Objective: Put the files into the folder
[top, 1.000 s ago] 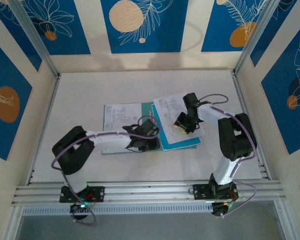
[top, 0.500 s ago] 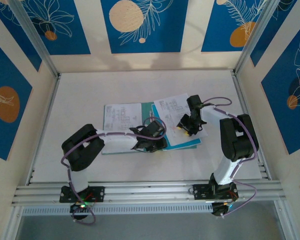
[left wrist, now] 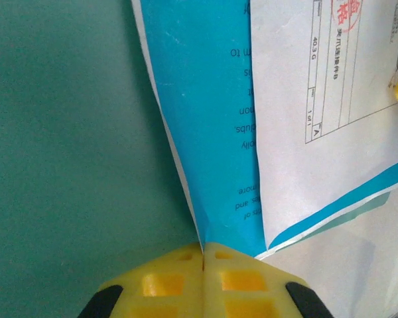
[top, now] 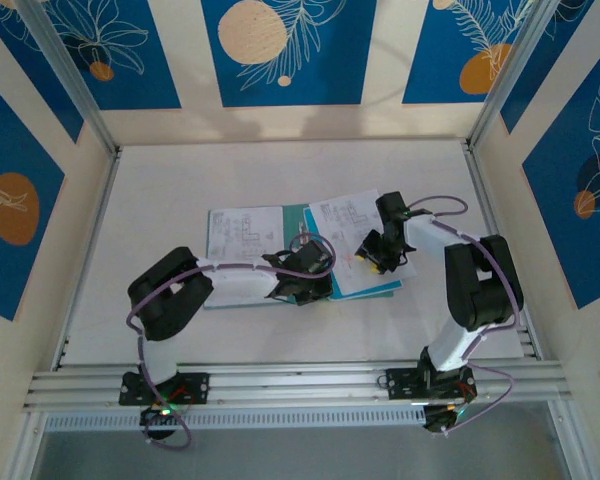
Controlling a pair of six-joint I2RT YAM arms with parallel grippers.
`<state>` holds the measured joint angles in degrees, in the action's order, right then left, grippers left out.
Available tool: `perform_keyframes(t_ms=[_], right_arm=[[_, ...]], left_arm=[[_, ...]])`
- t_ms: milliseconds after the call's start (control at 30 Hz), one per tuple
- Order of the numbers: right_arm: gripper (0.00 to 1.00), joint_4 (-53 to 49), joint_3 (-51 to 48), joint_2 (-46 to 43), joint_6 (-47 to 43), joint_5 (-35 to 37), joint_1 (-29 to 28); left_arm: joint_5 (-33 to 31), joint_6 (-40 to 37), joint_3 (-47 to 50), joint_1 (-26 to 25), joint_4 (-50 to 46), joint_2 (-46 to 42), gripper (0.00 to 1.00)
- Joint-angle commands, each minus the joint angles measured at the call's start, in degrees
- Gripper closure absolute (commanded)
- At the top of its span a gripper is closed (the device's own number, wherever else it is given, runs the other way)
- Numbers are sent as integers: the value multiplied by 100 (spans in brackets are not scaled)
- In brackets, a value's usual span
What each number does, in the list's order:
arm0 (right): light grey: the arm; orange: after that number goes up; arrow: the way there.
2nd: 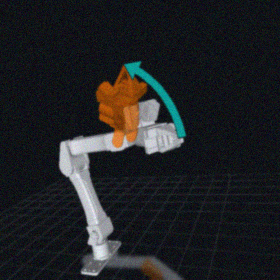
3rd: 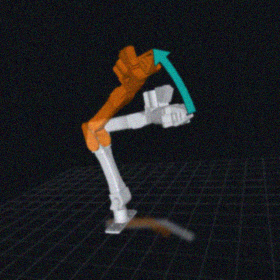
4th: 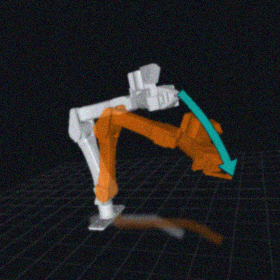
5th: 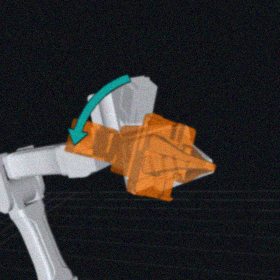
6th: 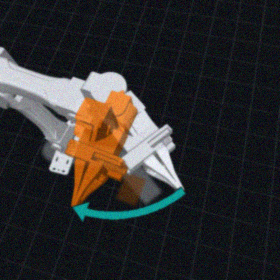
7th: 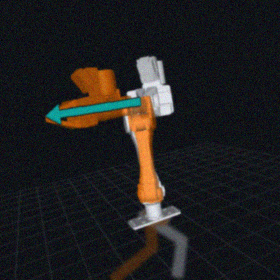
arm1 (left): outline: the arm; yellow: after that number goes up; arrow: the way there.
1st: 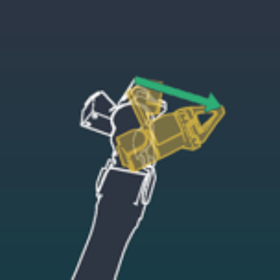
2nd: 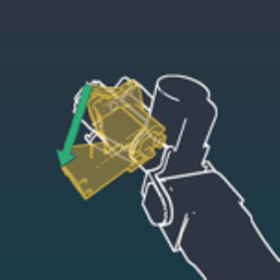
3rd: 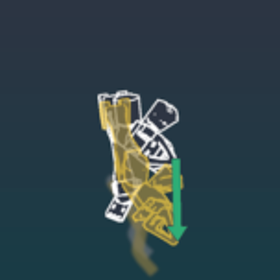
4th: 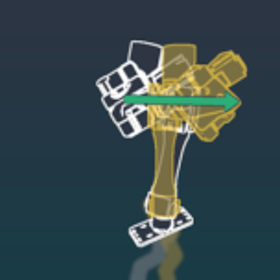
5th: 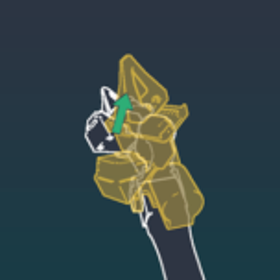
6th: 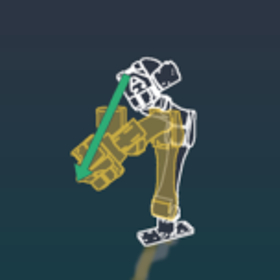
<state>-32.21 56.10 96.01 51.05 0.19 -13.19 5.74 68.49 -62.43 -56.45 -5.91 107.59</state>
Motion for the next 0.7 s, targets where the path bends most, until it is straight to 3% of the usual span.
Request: perform_keyframes(t_ms=[0,367,667], right_arm=[[60,-146,-91,-325,62,-20,18],[60,-513,-274,-1498,235,278,-2],[60,-553,-361,-1713,239,259,-24]], left_arm=[[-30,-117,-77,-60,-32,22,100],[658,-822,-380,63,188,450,100],[242,-497,102,186,154,-27,100]])
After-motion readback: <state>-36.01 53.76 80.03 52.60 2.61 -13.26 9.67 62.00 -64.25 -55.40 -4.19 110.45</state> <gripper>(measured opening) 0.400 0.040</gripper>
